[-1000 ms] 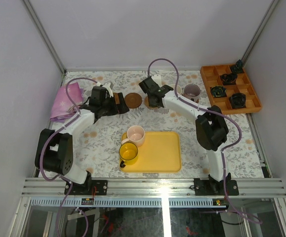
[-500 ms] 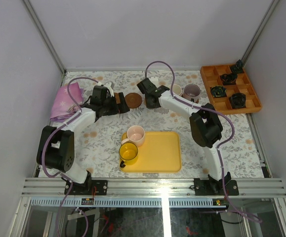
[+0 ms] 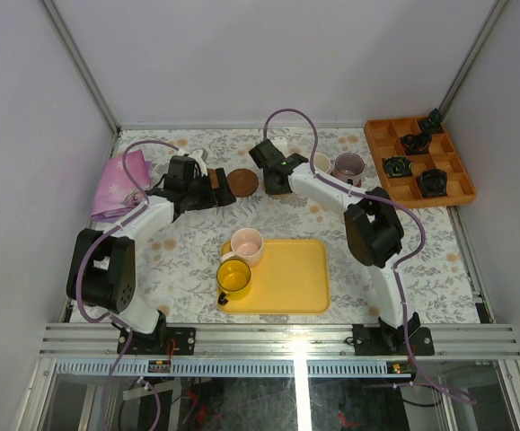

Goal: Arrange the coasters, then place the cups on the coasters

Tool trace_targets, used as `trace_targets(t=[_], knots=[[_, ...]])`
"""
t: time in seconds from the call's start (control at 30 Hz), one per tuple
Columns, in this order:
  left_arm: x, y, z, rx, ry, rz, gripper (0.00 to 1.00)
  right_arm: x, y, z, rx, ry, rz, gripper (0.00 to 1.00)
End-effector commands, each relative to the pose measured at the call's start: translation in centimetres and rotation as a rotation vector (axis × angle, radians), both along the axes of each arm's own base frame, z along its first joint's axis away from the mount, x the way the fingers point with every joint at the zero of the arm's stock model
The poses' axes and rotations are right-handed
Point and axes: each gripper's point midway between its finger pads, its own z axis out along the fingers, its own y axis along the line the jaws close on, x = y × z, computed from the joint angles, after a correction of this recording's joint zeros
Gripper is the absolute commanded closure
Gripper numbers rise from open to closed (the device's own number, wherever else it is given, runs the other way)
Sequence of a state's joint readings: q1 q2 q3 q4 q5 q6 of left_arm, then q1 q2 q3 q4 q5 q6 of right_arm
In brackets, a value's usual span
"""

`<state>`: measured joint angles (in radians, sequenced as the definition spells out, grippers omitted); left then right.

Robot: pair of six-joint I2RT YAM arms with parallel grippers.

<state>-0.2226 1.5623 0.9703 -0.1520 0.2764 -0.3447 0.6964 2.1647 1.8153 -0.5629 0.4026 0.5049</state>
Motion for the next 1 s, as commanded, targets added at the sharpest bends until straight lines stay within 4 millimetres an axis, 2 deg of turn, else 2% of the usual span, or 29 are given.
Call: trace_targets(t=[0.0,0.33,0.97], knots=[[1.1,-0.2,1.1,0.007,-0.048,-0.01,0.0,3.2,0.4,3.9,0.054,-0.139,-0.051,1.0],[1.1,-0.2,1.1,0.006,-0.048,-0.011,0.0,3.5,0.1,3.0,0.057,-0.124,-0.065,1.0],[1.0,-0.2,0.9,0.005,-0.041,-0.012,0.0,3.1,0.8,2.9,0.102,-0.101,-0.045,1.0]])
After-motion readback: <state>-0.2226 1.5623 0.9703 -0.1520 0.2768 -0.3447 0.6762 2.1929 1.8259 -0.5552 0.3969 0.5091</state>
